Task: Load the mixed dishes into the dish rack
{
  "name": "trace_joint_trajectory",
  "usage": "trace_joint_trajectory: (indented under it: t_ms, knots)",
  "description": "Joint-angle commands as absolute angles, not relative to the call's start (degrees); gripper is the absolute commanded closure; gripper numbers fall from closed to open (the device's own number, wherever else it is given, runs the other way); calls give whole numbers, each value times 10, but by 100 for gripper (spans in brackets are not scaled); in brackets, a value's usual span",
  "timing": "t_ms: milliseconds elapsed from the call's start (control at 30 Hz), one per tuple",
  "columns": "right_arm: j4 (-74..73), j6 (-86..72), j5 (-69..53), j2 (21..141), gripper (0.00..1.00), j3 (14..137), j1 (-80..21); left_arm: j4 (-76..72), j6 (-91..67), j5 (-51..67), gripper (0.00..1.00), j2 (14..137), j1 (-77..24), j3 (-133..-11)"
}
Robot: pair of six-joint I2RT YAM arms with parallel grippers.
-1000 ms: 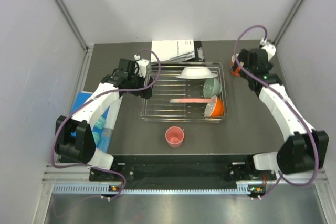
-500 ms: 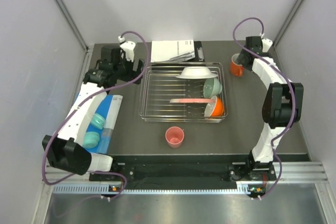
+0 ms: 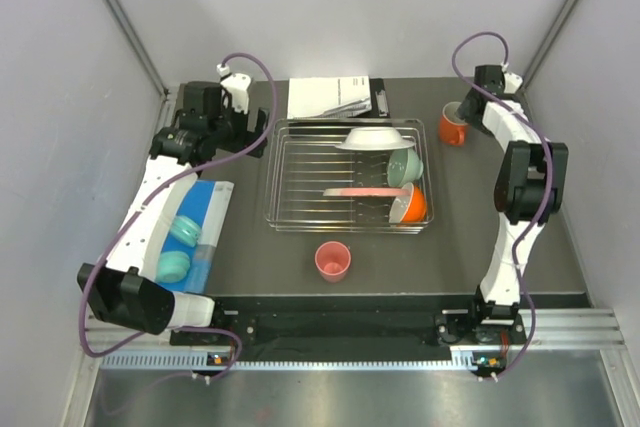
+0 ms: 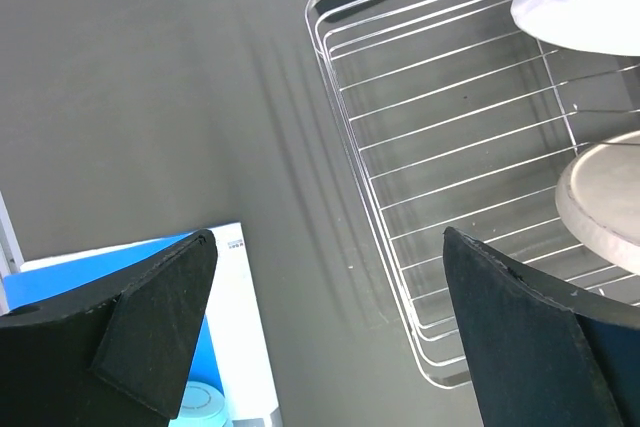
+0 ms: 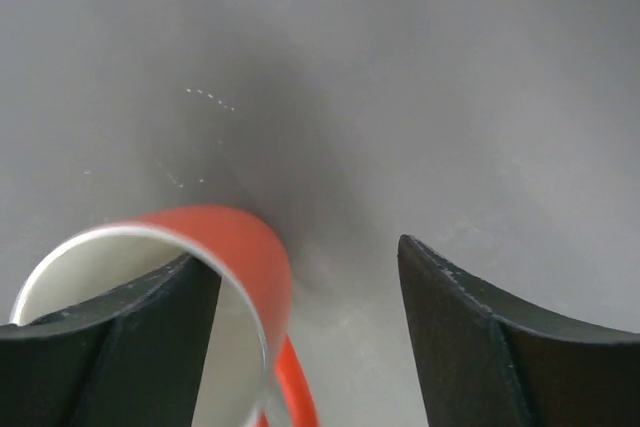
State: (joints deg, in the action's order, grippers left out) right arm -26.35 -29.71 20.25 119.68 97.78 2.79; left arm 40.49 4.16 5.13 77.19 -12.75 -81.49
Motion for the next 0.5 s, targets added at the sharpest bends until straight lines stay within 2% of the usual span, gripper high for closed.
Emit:
trace_joint_trajectory:
  t_ms: [0,67,100,167,200,267,333,467]
  knots:
    - [-278,-308,146,1244,35,1034,47,419,26,48,1,749,-126,-856]
    - [-287,-309,130,1253,42,1048,50,433,23,50,1,748,-125,-869]
    - [-289,-310,113,1259,53,1051,53,439,22,58,1,749,-124,-874]
    - [-287,-310,95,1262,63,1052,54,459,22,70,1,754,-123,-901]
    - [-287,-309,81,1261,80,1050,55,465,23,82,1,757,-123,-912]
    - [-285,-311,68,1258,100,1039,56,479,18,89,1,761,-123,-946]
    - [-268,-314,30,1235,100,1003,59,481,18,104,1,761,-122,-976]
    - [-204,-335,-50,1112,100,904,63,474,-34,143,1,761,-122,-1024]
